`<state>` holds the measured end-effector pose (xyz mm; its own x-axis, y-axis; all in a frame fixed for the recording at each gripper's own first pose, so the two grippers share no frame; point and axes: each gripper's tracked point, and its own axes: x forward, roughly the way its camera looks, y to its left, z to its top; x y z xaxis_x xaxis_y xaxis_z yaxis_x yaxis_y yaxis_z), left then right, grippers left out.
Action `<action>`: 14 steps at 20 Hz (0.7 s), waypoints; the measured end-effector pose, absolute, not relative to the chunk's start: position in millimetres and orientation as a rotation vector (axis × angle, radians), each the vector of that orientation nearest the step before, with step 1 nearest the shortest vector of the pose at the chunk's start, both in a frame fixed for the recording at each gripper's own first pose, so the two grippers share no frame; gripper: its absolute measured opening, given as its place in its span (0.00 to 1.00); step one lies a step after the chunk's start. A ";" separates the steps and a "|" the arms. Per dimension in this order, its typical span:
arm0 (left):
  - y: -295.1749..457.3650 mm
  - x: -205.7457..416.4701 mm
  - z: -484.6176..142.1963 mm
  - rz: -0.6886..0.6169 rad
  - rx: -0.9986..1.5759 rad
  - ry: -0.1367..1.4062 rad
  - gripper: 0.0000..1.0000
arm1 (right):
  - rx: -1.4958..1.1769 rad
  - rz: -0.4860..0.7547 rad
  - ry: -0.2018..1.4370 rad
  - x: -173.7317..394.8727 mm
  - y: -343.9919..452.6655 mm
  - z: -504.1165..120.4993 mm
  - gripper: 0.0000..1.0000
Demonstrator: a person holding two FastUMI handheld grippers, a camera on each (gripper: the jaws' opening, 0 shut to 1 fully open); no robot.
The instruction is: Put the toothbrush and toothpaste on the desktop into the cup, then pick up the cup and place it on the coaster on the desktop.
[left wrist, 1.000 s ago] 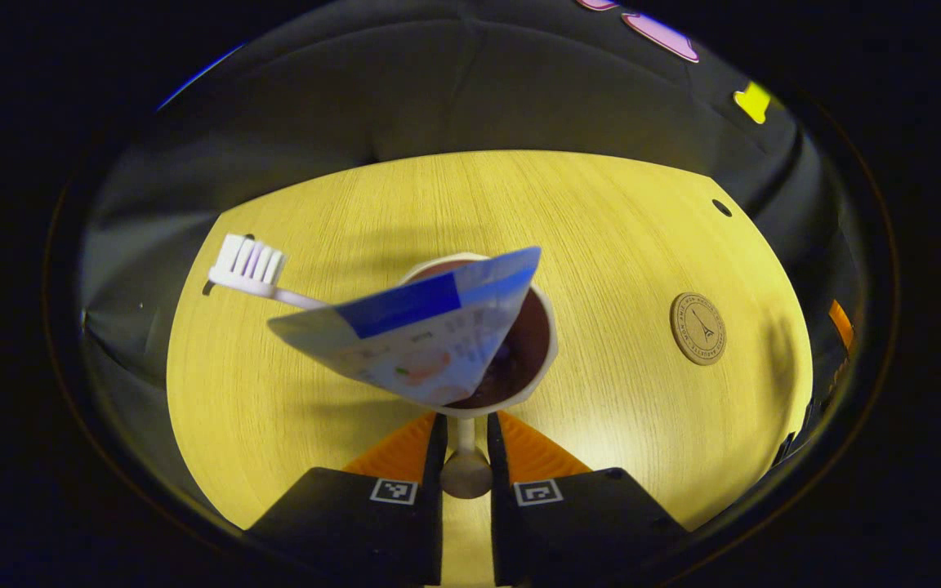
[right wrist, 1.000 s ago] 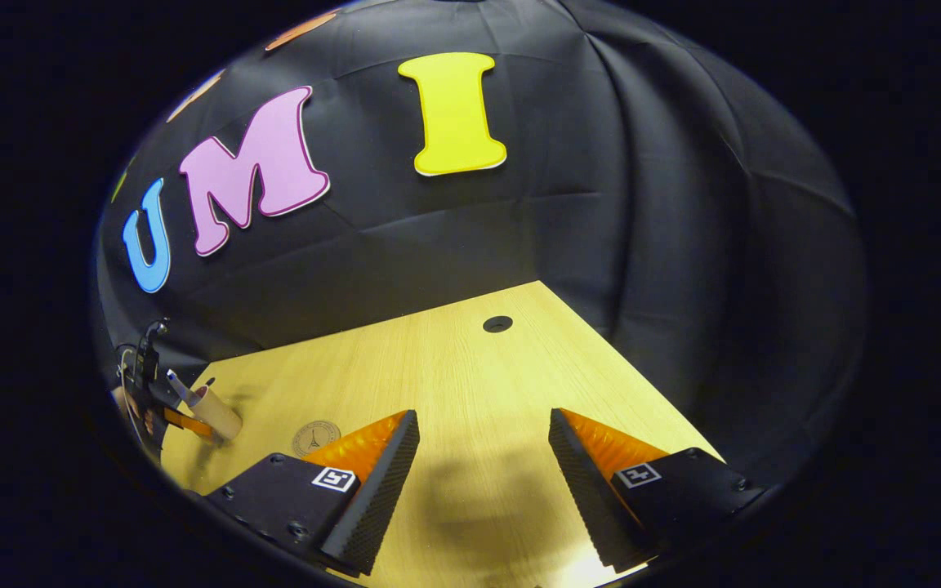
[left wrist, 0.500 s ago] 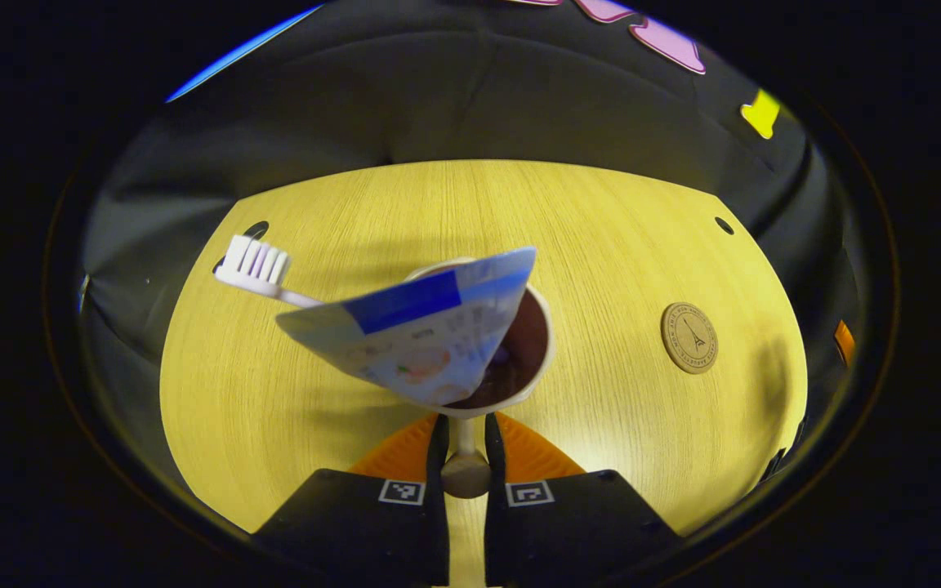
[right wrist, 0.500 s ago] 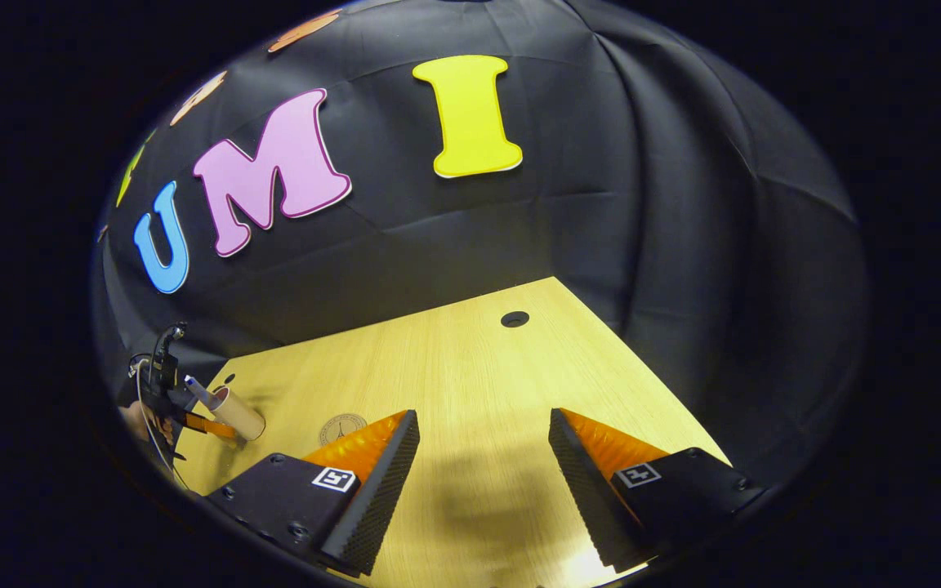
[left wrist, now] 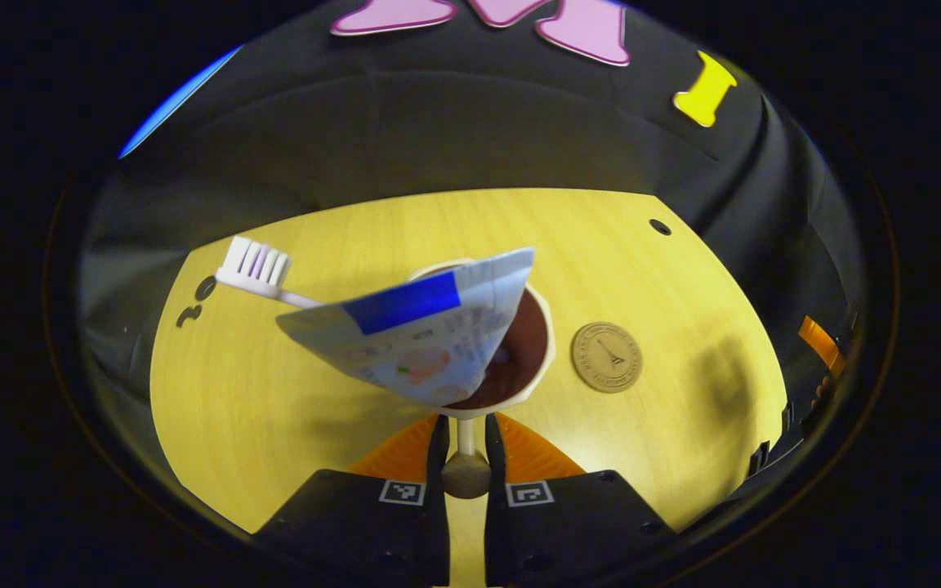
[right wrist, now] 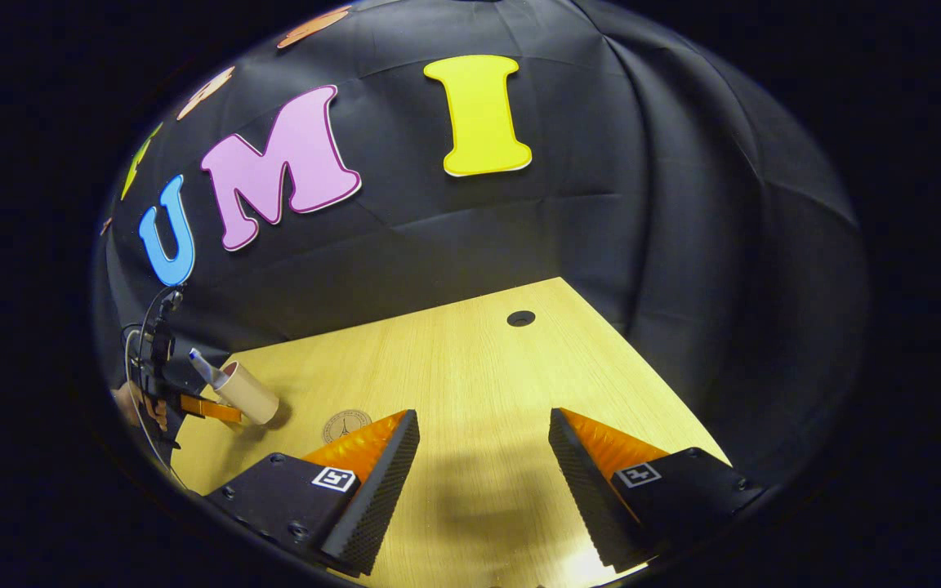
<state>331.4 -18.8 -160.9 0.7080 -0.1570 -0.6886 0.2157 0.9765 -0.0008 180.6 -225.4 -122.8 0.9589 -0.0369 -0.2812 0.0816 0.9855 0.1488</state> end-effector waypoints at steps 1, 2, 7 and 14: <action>-30.9 334.0 -159.1 -0.231 0.091 0.752 0.21 | 0.159 -0.064 0.282 180.1 -225.5 -123.8 0.98; -43.9 336.4 -157.1 -0.252 0.102 0.748 0.21 | 0.163 -0.066 0.279 179.6 -226.1 -123.1 0.98; -102.1 342.0 -165.5 -0.360 0.167 0.763 0.21 | 0.175 -0.072 0.283 175.9 -226.8 -126.3 0.98; -146.6 339.6 -189.8 -0.433 0.249 0.817 0.21 | 0.165 -0.060 0.292 172.7 -222.6 -133.7 0.98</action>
<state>339.6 -146.6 -189.8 0.6038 -0.2758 -0.7479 0.4640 0.8845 0.0485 172.7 -222.6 -133.7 0.9561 -0.0354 -0.2909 0.0831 0.9847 0.1533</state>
